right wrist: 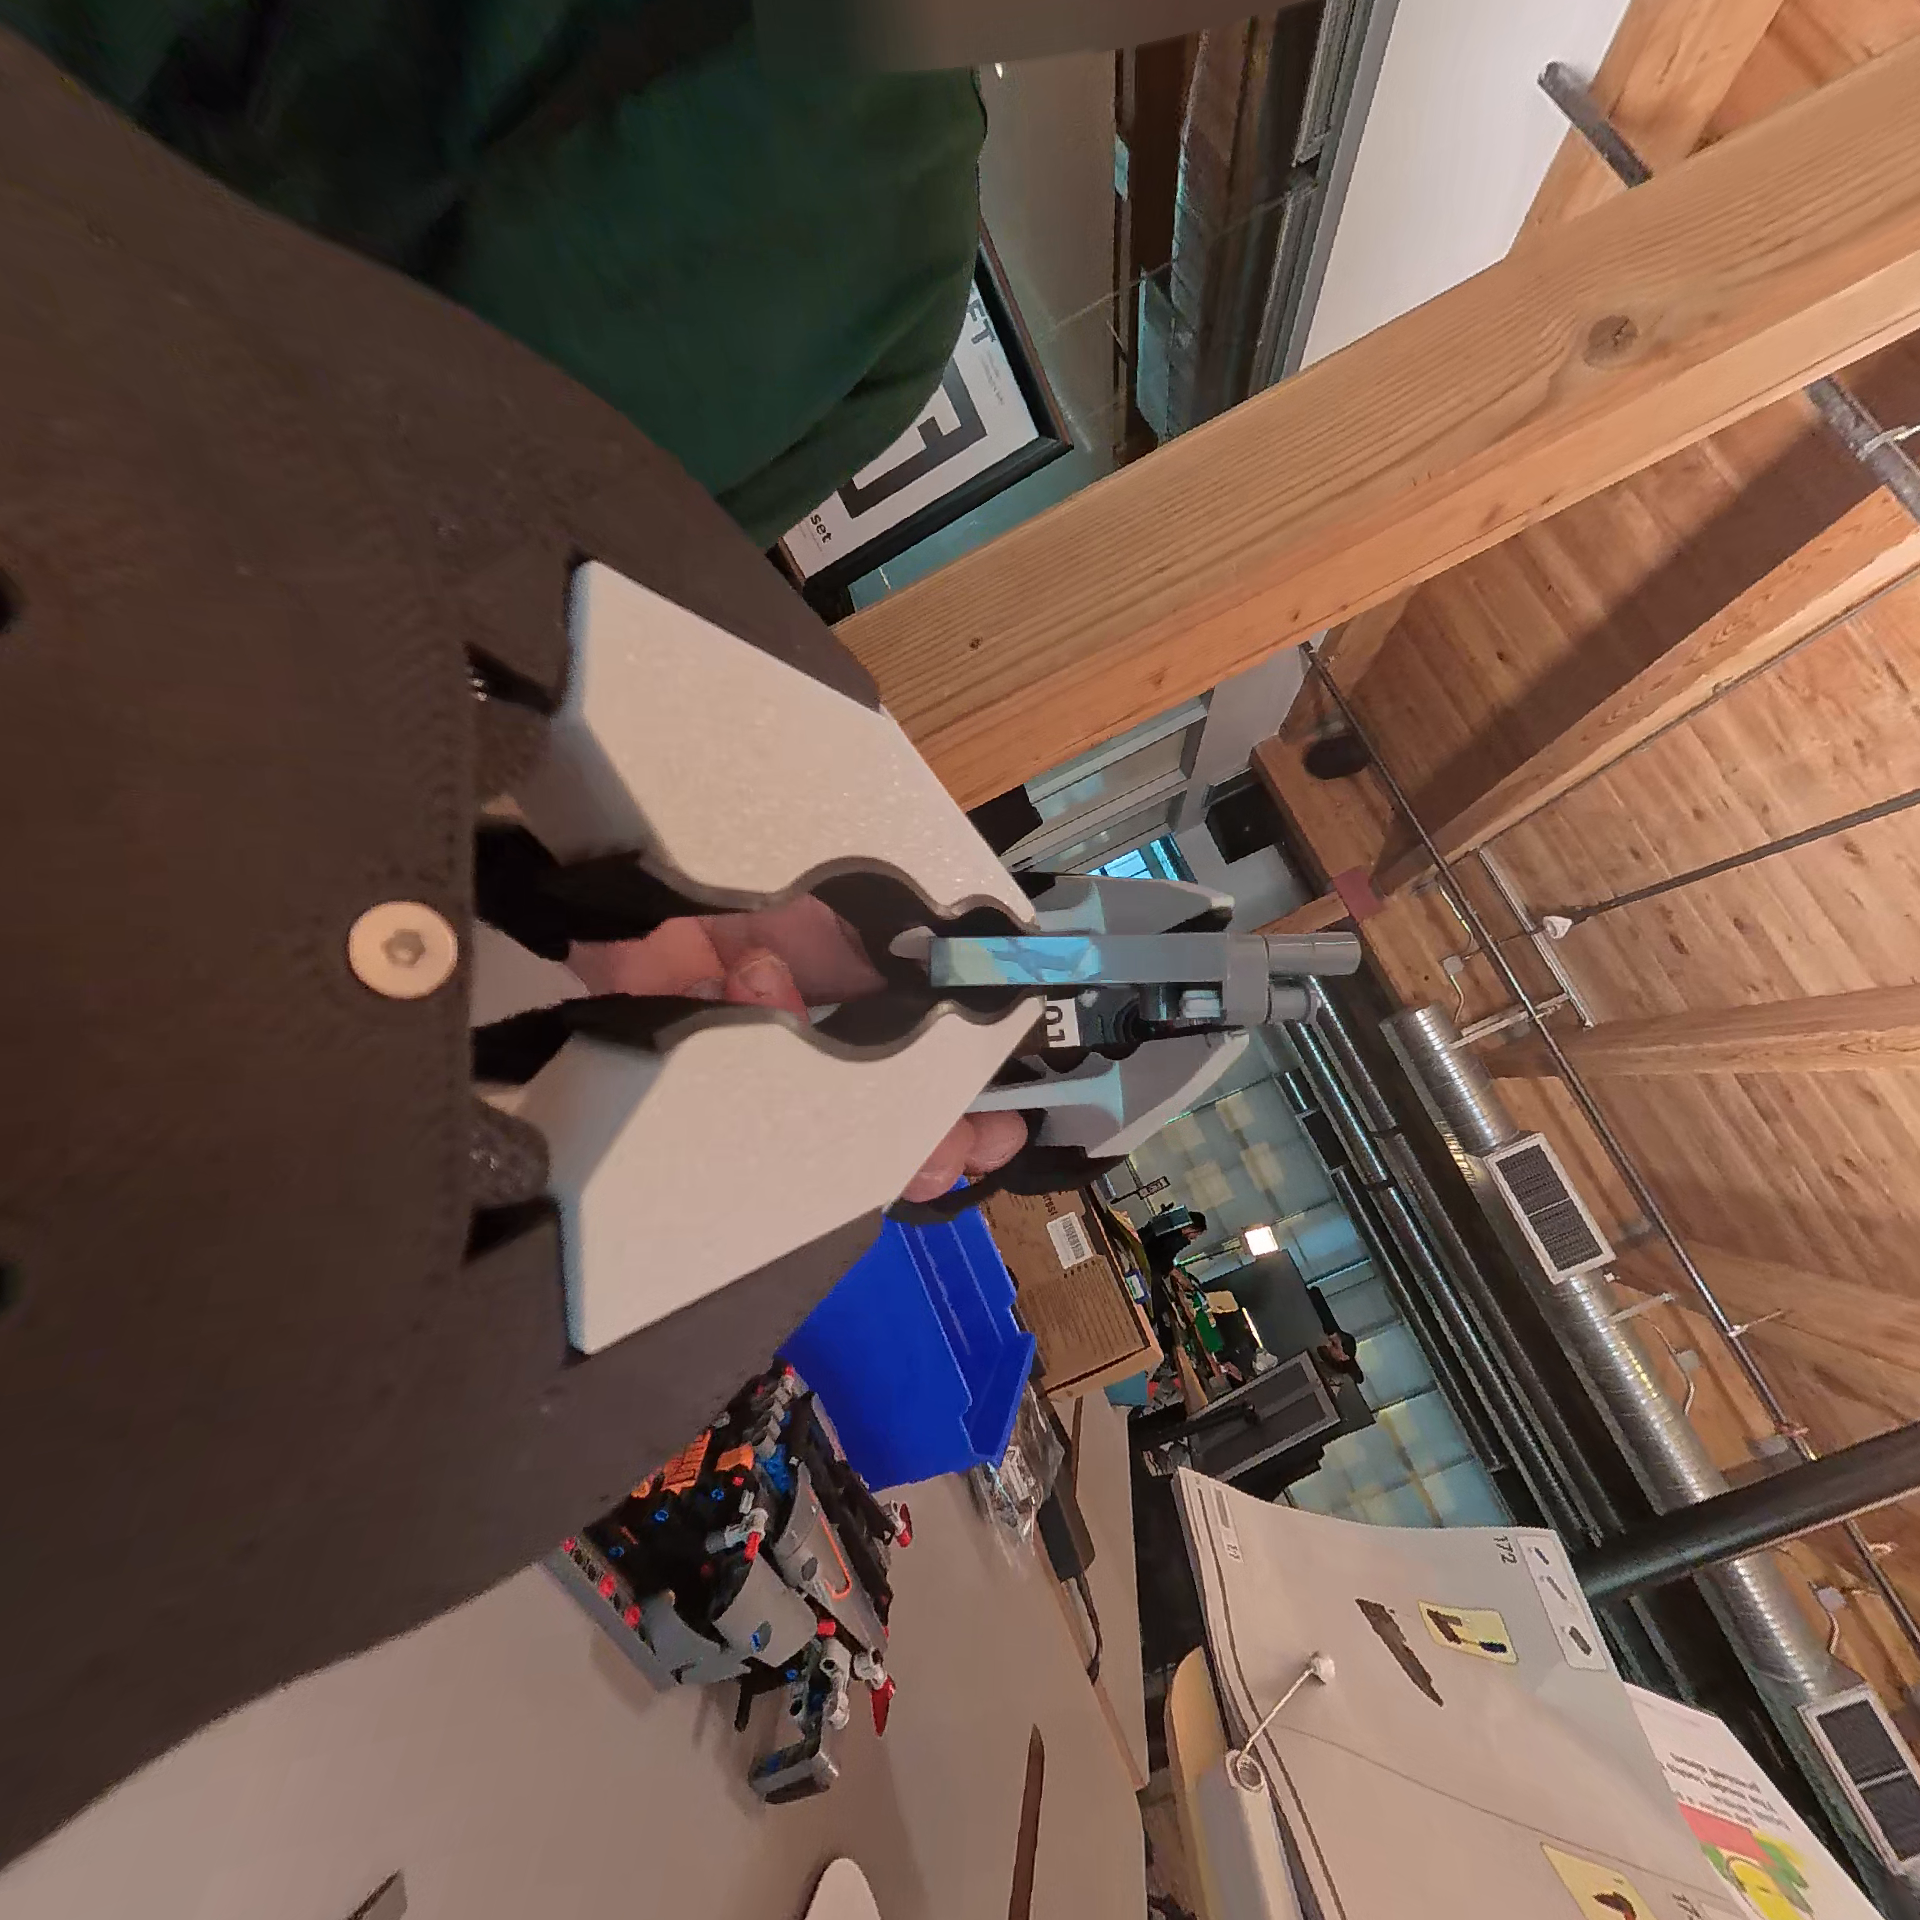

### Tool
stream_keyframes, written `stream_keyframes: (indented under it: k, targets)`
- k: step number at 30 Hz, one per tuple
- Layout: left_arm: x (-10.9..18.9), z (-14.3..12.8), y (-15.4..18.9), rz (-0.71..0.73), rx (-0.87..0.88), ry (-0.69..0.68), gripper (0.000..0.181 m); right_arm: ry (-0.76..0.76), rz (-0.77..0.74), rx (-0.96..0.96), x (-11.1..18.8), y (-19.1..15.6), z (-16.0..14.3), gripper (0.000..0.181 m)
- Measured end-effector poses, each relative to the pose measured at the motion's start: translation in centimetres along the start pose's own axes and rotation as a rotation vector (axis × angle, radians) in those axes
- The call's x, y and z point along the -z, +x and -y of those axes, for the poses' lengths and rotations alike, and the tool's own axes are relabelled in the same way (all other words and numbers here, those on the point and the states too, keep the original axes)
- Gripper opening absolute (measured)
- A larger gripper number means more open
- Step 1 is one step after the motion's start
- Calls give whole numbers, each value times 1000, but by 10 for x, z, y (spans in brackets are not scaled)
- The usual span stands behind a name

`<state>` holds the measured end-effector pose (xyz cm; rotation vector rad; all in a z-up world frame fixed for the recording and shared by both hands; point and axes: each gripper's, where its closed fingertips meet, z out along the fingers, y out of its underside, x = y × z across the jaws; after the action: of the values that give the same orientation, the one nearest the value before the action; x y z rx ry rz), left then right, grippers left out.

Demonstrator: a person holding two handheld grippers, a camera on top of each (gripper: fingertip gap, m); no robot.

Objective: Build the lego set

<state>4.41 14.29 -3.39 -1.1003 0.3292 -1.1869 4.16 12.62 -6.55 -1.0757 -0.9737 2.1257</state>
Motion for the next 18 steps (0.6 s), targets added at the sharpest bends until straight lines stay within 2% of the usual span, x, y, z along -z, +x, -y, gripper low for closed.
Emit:
stream_keyframes:
  k: [2,12,18]
  targets:
    - [-3,-2,0,-6,9,-7,11,1,2,-2,3,-2,0,5]
    - [-10,-8,-4,-17,11,-9,10,34,-24,0,12,-1,4,5]
    - [-10,-8,-8,-2,-19,-18,9,59,-33,0,17,7,10,15]
